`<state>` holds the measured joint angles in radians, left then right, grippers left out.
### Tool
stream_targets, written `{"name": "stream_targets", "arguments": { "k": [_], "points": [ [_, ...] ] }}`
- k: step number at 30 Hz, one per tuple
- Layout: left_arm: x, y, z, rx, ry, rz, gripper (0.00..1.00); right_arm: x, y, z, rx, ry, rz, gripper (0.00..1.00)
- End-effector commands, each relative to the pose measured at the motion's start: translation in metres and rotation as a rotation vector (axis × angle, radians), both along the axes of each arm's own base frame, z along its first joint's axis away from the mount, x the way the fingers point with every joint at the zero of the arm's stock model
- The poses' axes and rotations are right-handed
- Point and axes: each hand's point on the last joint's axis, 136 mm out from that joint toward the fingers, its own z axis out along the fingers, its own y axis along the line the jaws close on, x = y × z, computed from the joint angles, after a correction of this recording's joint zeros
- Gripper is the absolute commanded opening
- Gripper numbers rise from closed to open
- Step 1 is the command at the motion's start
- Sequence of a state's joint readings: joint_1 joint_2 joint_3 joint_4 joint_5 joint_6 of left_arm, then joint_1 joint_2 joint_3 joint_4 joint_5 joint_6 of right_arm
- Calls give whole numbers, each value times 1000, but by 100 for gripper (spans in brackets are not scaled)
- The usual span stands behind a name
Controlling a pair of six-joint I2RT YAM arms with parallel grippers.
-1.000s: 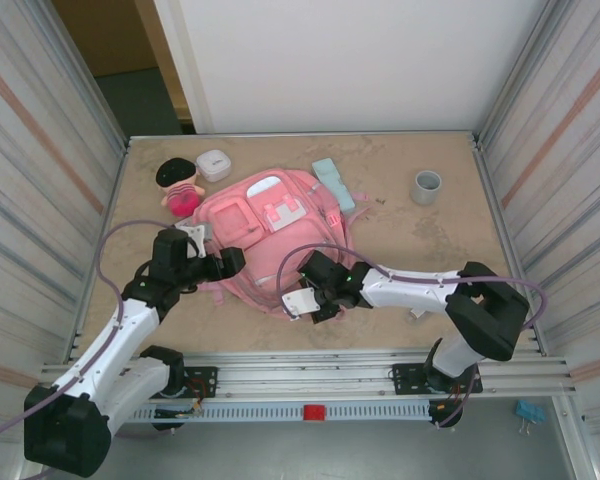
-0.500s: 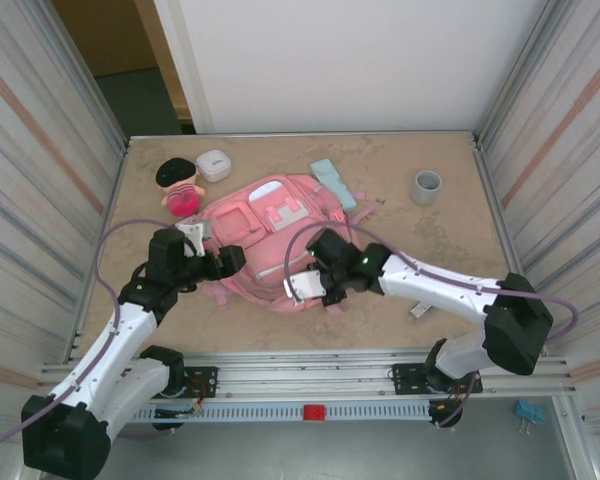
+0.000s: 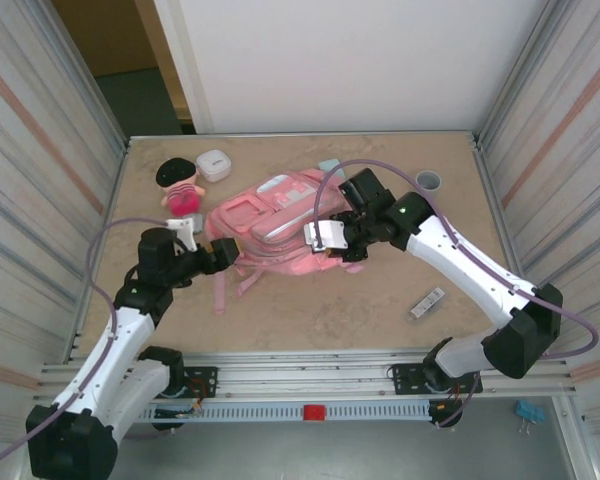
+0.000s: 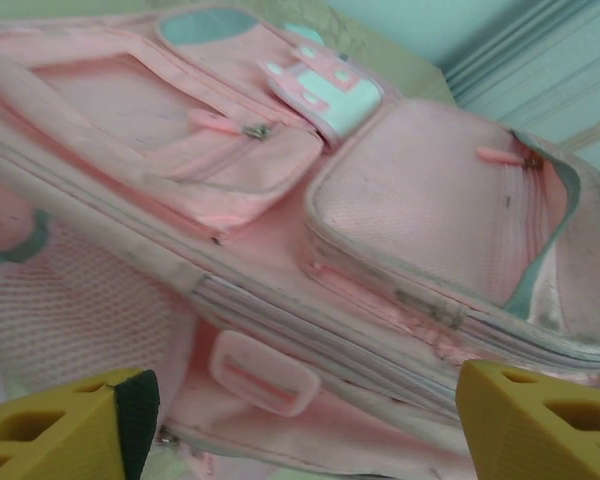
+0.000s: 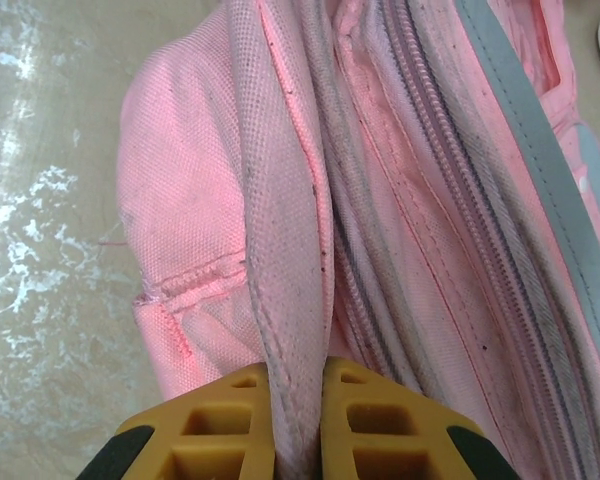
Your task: Pack books, pencil case, and school supplies into a backpack
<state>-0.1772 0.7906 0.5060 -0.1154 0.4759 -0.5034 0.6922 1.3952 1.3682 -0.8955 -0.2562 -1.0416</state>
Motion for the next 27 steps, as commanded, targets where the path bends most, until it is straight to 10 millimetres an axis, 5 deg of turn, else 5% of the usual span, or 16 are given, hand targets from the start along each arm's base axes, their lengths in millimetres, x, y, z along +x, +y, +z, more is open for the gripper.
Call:
{"name": "stream_targets", "arguments": {
  "k": [1,10,16,27],
  "points": [
    [-1,1,-4,-64,-16,-6,78,3,4,29,70,-33,30,0],
    [-13,2,-40,-70,-88,7,64,15,9,39,103,-37,42,0],
    [-19,-4,-64,23,-81,0,63,19,14,42,120,-32,41,0],
    [0,-19,-80,74,-64,-67,52,16,20,48,162,-18,54,0]
  ]
}}
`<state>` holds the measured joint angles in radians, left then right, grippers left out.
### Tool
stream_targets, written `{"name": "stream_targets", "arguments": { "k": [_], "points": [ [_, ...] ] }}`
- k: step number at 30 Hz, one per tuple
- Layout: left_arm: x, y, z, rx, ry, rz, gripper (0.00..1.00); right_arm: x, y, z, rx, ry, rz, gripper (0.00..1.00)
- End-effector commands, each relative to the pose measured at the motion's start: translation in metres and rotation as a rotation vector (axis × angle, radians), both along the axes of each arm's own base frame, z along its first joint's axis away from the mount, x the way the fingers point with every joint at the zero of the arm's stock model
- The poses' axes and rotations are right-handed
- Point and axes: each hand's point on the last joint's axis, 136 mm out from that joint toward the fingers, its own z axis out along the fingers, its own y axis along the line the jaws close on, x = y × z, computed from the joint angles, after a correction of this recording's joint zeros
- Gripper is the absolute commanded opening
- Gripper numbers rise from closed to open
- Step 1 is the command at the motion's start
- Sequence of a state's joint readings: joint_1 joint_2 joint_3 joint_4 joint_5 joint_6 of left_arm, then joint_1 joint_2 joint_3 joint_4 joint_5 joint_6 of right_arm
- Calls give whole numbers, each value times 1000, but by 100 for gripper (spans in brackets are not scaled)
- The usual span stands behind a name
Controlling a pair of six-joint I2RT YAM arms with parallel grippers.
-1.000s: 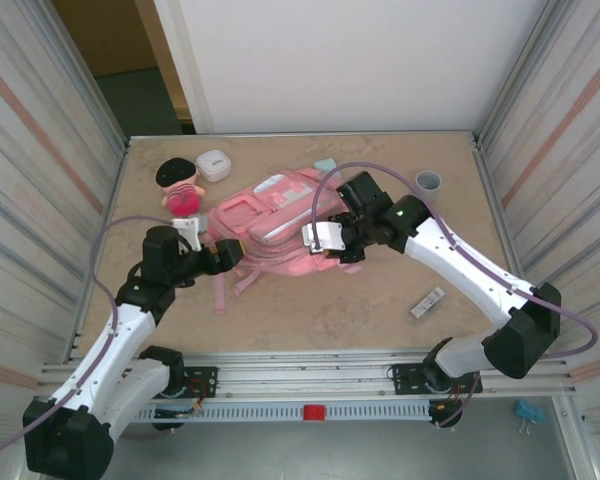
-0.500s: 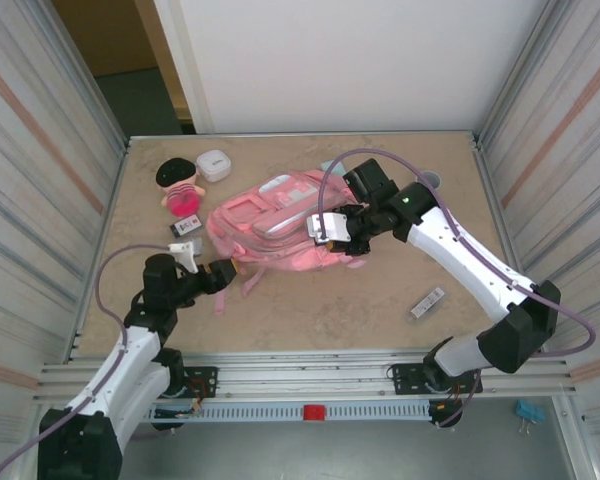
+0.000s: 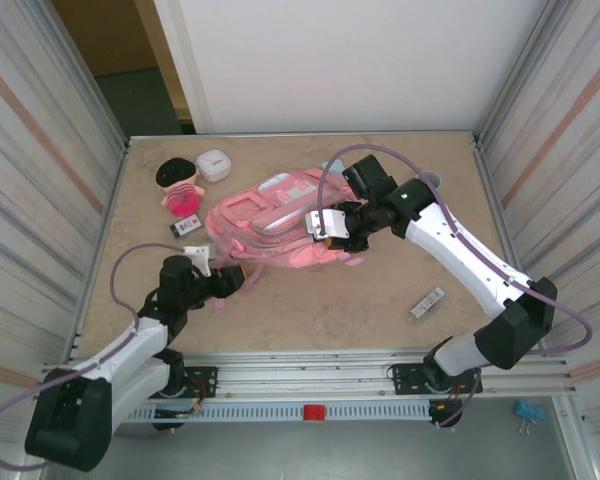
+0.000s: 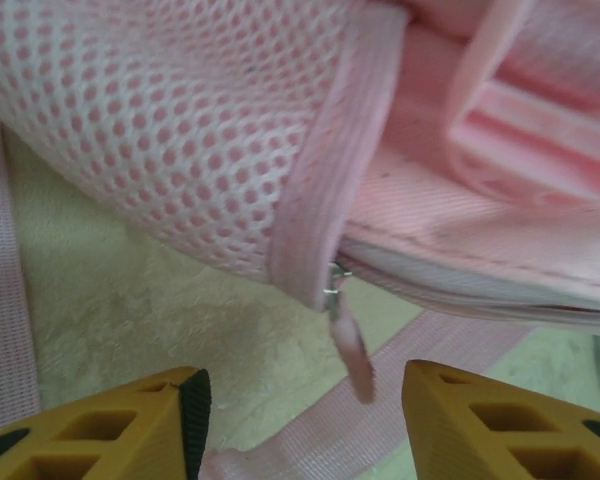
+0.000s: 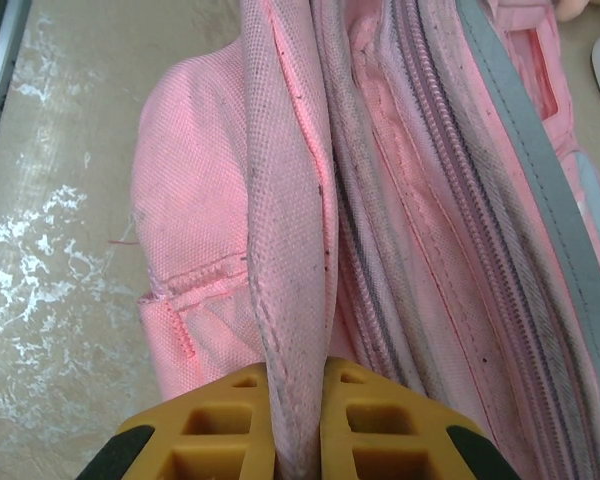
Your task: Pack books, pencil case, and school supplies into a backpack
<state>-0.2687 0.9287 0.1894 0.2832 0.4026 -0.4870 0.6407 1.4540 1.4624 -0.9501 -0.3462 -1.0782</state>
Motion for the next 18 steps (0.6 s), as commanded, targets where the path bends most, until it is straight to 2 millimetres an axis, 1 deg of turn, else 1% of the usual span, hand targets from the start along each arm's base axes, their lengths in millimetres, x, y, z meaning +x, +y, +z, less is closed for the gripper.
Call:
{"name": "stream_targets", "arguments": {
  "k": [1,3,5,6,9,10,11,12,15,18],
  "points": [
    [16,-9,21,10,-100,-45,51,7,18,35,126,-57,26,0],
    [21,-13,22,3,-110,-60,49,7,19,36,130,-56,28,0],
    [23,-16,23,-3,-111,-73,42,7,19,34,128,-52,25,0],
    [24,-17,23,-2,-112,-79,36,8,19,35,129,-55,20,0],
    [23,-24,31,-22,-121,-114,12,13,17,32,117,-59,-12,0],
    [22,-26,35,-26,-127,-132,6,16,16,31,112,-63,-30,0],
    [20,-29,39,-27,-135,-148,3,19,16,29,108,-66,-46,0],
    [17,-32,44,-23,-148,-174,1,22,14,26,101,-71,-65,0],
    [7,-43,64,-37,-195,-261,0,36,12,19,91,-100,-149,0],
    [-7,-57,85,-61,-236,-363,0,53,10,19,115,-147,-264,0]
  ]
}}
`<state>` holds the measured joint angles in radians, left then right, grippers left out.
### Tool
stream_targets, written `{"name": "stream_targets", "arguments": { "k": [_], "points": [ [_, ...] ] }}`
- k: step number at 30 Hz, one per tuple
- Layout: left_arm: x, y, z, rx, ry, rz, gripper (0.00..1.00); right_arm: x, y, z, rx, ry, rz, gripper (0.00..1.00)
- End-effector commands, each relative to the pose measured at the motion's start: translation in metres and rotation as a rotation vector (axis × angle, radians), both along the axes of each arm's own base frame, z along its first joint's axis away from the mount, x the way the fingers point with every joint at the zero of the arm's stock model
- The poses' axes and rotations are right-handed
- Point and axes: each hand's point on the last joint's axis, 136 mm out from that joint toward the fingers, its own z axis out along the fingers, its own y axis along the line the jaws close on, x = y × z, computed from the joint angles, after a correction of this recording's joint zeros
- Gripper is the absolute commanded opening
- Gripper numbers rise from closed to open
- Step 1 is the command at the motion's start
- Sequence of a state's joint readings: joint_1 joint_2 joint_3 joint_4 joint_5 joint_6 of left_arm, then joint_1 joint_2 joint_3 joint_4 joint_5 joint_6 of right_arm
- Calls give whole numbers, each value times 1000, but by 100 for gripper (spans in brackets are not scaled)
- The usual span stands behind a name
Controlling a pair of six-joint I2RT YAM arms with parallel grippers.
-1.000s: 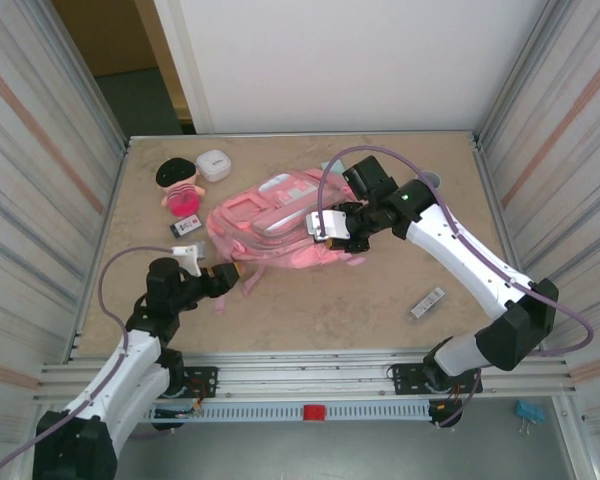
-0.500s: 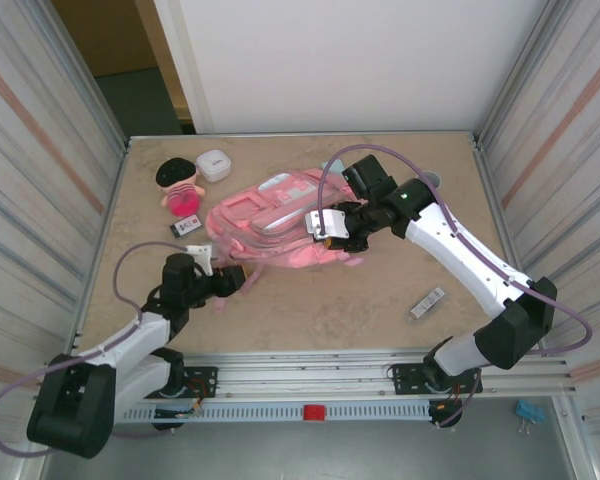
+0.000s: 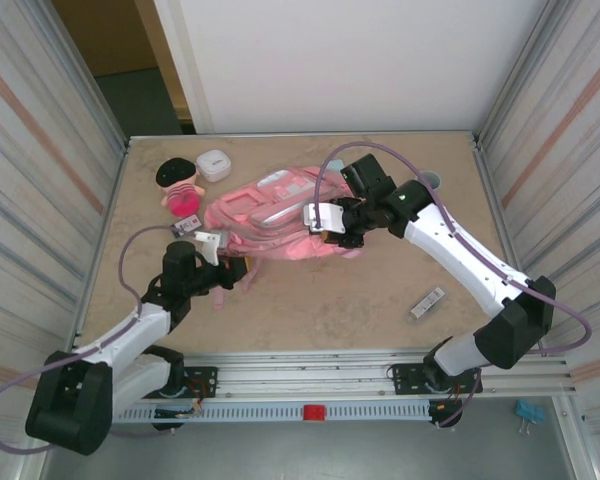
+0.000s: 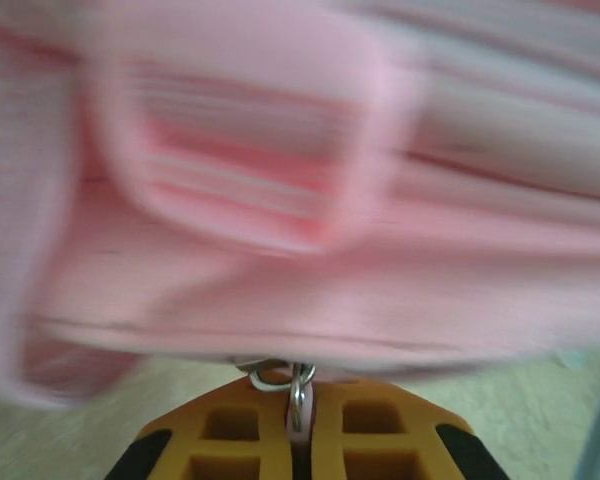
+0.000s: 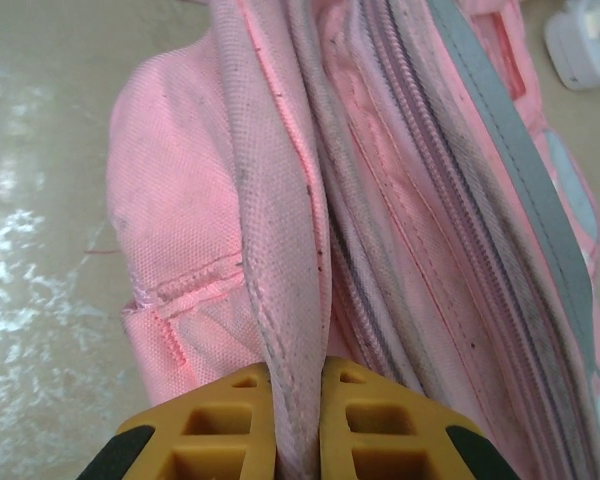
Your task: Pack books, pencil case, and school supplies into a backpack
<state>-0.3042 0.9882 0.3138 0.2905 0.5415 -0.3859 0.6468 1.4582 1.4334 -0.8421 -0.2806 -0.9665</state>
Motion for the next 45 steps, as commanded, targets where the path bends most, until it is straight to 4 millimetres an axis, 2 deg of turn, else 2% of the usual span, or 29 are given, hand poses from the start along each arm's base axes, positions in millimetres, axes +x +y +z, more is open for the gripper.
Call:
{"name": "stream_targets", "arguments": {
  "k": [1,6,11,18,21,25,28,30,33,36,37,41,45],
  "points": [
    [-19,-27,49,-46,-132,-204,0,35,6,22,97,-127,-164,0],
    [-43,-49,78,-65,-177,-369,0,40,8,22,139,-147,-222,0],
    [-53,-70,105,-63,-202,-469,0,35,18,19,180,-122,-244,0],
    [-67,-112,138,-82,-219,-639,0,21,32,10,219,-92,-222,0],
    [-70,-127,143,-91,-214,-668,1,16,36,11,240,-97,-203,0],
    [-60,-138,135,-28,-174,-624,5,4,42,19,301,-84,-130,0],
    [-60,-134,132,8,-172,-613,18,-3,40,17,305,-74,-81,0],
    [-61,-125,131,54,-211,-593,33,-5,33,16,312,-49,-51,0],
    [-67,-105,128,168,-303,-578,52,-10,22,18,314,-26,15,0],
    [-72,-82,124,318,-406,-571,76,-21,13,8,242,-69,135,0],
    [-72,-75,122,364,-439,-566,80,-21,11,7,229,-79,148,0],
    [-64,-53,110,542,-573,-545,89,-24,5,5,204,-96,206,0],
    [-48,-46,95,624,-627,-558,93,-27,5,7,215,-96,230,0]
  ]
}}
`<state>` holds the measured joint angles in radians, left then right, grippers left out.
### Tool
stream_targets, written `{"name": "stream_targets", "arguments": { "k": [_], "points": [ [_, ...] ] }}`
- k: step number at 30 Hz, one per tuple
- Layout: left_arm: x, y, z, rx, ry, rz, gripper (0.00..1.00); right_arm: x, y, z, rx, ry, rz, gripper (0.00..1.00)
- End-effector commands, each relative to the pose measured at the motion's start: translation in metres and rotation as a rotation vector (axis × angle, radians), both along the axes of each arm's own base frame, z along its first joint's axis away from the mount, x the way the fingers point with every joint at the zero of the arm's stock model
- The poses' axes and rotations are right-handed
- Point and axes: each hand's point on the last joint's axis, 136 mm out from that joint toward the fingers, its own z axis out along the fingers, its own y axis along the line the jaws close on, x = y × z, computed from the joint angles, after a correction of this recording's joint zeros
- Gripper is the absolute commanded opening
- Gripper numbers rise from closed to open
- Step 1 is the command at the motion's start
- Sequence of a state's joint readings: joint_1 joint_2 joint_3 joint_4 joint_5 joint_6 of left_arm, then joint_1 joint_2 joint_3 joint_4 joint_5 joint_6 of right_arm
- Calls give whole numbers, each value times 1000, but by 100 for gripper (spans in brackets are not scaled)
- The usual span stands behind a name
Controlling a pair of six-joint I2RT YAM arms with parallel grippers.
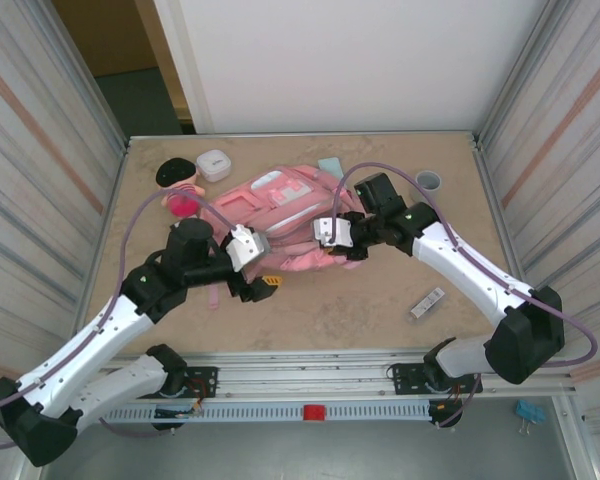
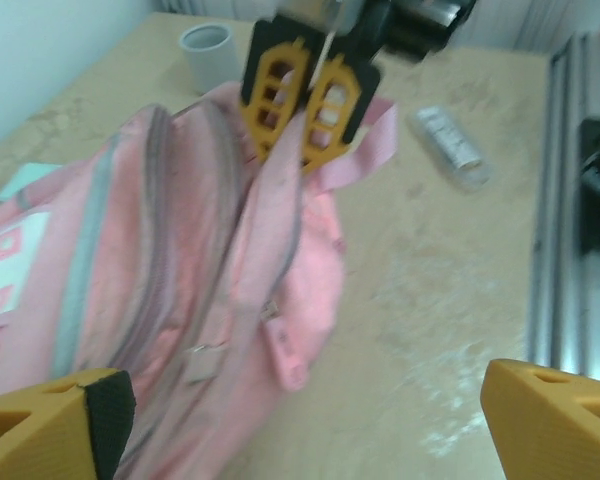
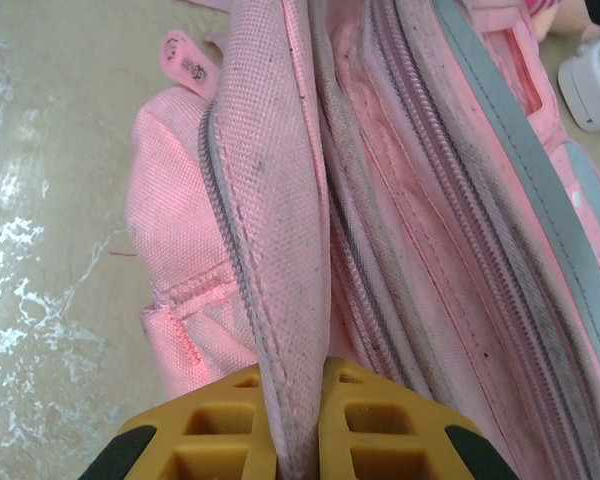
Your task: Pack books, pencil case, and school supplies into a backpack
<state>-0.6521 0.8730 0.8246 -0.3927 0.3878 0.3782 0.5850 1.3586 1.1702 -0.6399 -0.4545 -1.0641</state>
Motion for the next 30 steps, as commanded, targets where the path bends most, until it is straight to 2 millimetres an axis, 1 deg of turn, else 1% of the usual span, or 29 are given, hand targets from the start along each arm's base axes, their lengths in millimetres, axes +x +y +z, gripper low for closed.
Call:
{"name": "stream_targets", "arguments": {
  "k": [1,2,4,9,12,15,16,17,18,19,21,22,24,25,27,29,30],
  "points": [
    [18,13,-28,141,-93,-17,94,-12,10,39,110,-84,116,0],
    [23,13,-31,143,-96,-24,96,-13,11,40,112,-79,122,0],
    [32,12,-35,145,-101,-31,96,-14,11,40,110,-76,130,0],
    [51,5,-33,149,-152,-52,95,-17,12,39,115,-59,142,0],
    [55,-4,-29,131,-177,-87,95,-19,13,38,118,-43,149,0],
    [54,-14,-31,136,-187,-147,92,-18,14,38,118,-42,150,0],
    [54,-16,-35,152,-186,-168,88,-17,14,38,118,-44,149,0],
    [55,-17,-39,167,-182,-177,82,-17,14,38,116,-45,148,0],
    [57,-18,-45,180,-175,-183,71,-16,14,38,116,-48,146,0],
    [58,-19,-50,182,-167,-185,58,-15,13,37,112,-49,142,0],
    [56,-24,-55,147,-134,-195,31,-14,11,36,104,-44,121,0],
    [52,-27,-56,117,-106,-201,21,-11,9,34,99,-30,88,4],
    [48,-32,-55,46,-32,-187,5,-7,4,31,101,12,-12,21],
    [45,-35,-53,1,24,-178,1,-4,0,32,120,43,-95,29],
    [40,-41,-51,-82,131,-159,0,2,-6,32,173,117,-291,41],
    [38,-45,-52,-145,232,-134,0,3,-16,36,222,190,-501,49],
    [36,-47,-54,-169,284,-126,0,1,-22,38,240,240,-608,52]
  ]
}}
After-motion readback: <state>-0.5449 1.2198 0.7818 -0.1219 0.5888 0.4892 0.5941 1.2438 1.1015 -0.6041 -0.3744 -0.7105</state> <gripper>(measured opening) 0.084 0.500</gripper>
